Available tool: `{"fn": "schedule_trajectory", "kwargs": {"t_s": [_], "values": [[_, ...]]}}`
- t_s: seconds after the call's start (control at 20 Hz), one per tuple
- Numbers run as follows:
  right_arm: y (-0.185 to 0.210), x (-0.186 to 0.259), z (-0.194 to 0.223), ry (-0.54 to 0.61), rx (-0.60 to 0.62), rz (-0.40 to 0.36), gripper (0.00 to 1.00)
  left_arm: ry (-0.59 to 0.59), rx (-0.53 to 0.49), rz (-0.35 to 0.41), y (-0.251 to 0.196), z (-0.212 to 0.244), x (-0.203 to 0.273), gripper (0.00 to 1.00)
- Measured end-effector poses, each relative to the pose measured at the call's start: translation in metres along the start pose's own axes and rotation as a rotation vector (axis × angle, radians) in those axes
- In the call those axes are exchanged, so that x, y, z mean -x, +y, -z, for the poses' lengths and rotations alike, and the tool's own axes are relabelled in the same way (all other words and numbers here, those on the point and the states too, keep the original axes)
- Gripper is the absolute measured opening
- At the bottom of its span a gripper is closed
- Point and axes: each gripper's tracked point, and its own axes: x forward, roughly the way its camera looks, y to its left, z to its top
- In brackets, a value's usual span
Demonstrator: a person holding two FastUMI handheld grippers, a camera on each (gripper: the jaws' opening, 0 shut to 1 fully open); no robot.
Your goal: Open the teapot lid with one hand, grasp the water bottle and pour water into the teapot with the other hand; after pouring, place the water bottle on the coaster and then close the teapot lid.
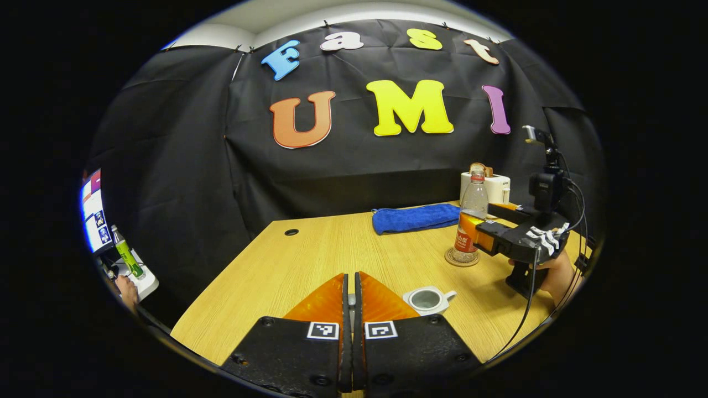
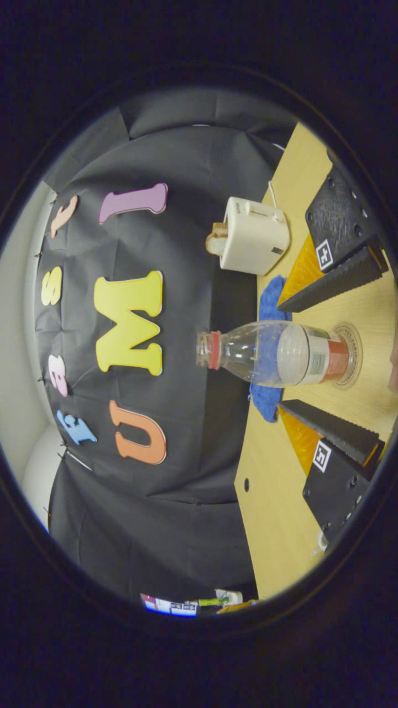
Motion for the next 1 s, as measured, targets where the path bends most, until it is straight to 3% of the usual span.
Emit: {"fn": "schedule_trajectory", "kwargs": {"t_s": [0.2, 0.65, 0.7, 0.75, 0.8, 1.0], "values": [[-0.004, 0.040, -0.015, -0.029, 0.026, -0.013, 0.95, -0.021, 0.022, 0.022, -0.012, -0.006, 0.002, 0.03], [-0.052, 0.125, -0.036, -0.100, 0.067, 0.061, 0.95, -0.081, 0.126, 0.139, -0.073, -0.016, -0.007, 0.04], [-0.053, 0.130, -0.033, -0.096, 0.060, 0.051, 0.98, -0.080, 0.125, 0.153, -0.082, -0.014, -0.009, 0.04], [-0.055, 0.135, -0.030, -0.088, 0.056, 0.045, 0.92, -0.082, 0.120, 0.153, -0.089, -0.010, -0.012, 0.04], [-0.060, 0.139, -0.029, -0.079, 0.058, 0.040, 0.98, -0.078, 0.113, 0.145, -0.093, -0.007, -0.017, 0.04], [-0.077, 0.150, -0.039, -0.083, 0.032, 0.015, 0.99, -0.074, 0.075, 0.139, -0.110, 0.005, -0.033, 0.04]]}}
